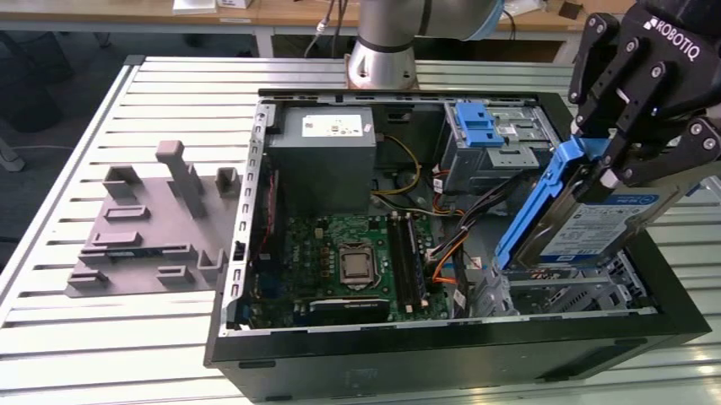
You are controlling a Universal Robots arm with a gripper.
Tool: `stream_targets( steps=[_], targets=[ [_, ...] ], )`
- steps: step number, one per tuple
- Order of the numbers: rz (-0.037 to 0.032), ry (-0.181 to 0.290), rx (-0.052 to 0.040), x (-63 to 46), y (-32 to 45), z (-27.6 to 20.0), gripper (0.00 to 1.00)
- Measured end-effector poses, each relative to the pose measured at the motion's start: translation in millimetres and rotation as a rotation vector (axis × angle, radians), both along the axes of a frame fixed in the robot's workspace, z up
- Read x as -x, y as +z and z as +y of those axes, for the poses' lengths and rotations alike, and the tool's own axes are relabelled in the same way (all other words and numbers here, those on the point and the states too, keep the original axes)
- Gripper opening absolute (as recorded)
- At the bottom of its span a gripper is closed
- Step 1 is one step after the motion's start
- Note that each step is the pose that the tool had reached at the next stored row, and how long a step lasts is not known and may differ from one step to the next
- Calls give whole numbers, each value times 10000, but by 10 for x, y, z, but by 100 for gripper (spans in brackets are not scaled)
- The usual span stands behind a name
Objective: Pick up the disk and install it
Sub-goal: 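Insert the disk into the insertion slot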
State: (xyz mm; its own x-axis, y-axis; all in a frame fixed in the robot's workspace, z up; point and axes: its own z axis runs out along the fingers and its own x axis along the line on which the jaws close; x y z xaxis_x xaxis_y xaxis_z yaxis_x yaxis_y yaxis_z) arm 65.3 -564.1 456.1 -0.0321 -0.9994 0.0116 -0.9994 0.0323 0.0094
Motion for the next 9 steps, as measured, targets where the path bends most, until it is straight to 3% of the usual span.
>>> stream_targets(
  steps=[9],
  targets=[
    [0, -50, 1, -83, -65, 0, 36]
  ],
)
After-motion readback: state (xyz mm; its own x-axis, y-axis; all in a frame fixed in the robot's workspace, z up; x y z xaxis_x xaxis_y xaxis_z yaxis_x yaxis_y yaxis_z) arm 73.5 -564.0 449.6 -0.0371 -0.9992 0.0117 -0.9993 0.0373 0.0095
